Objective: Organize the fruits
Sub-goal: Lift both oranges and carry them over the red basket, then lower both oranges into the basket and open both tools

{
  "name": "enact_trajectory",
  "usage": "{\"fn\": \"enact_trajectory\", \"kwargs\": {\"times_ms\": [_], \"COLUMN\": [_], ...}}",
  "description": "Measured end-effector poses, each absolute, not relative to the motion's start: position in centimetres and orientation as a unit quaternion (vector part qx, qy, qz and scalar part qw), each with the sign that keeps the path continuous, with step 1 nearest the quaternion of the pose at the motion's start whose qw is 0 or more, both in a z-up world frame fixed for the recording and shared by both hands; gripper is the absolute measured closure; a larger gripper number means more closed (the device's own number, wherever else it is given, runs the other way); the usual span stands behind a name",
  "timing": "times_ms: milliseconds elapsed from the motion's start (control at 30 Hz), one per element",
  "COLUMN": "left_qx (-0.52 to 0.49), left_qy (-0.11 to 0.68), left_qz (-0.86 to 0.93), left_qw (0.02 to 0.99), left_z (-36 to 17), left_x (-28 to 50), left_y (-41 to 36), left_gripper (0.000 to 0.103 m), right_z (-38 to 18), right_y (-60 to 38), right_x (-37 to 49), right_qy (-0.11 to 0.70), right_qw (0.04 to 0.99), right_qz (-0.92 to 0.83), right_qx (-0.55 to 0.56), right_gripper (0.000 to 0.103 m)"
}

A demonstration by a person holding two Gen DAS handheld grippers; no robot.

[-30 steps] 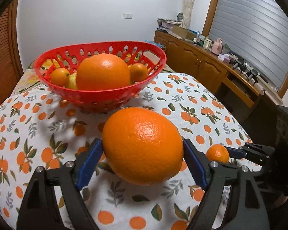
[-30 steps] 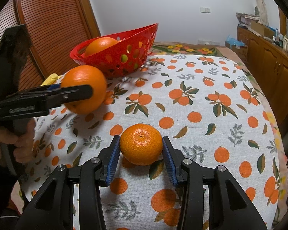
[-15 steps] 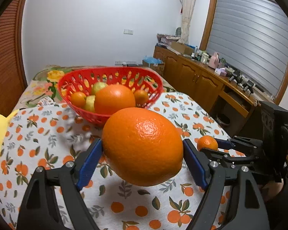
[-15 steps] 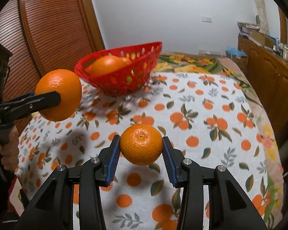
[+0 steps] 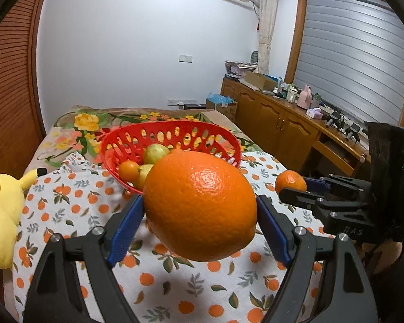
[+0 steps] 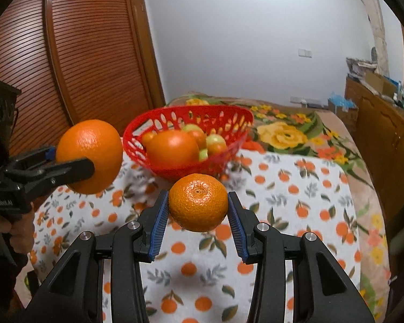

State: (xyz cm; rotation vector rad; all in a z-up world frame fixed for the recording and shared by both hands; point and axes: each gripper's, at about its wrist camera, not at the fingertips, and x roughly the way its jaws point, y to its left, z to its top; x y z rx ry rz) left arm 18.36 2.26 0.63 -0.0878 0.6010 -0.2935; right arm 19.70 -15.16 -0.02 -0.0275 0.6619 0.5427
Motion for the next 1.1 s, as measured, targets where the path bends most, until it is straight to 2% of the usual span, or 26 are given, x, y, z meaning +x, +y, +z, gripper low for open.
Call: {"fn": "enact_trajectory", "kwargs": {"times_ms": [467, 1100], "left_qx": [-0.04, -0.039], "left_qy": [0.3, 0.333], "left_qz": [-0.119, -0.088], "left_qw": [0.946, 0.938], "left_z": [0.5, -1.5], "left_x": [23.7, 31.9], "left_y": [4.5, 6.0], "left_gripper": [0.02, 0.02], "right_z": [0.8, -0.8], "right_y": [-12.8, -11.3], "right_x": [24.4, 30.0], "right_qy": [0.31, 0.33], "right_qw": [0.908, 0.9], "right_qz": [0.28, 0.281], "right_qx": [-0.024, -0.038], "right_gripper": [0.06, 0.06]}}
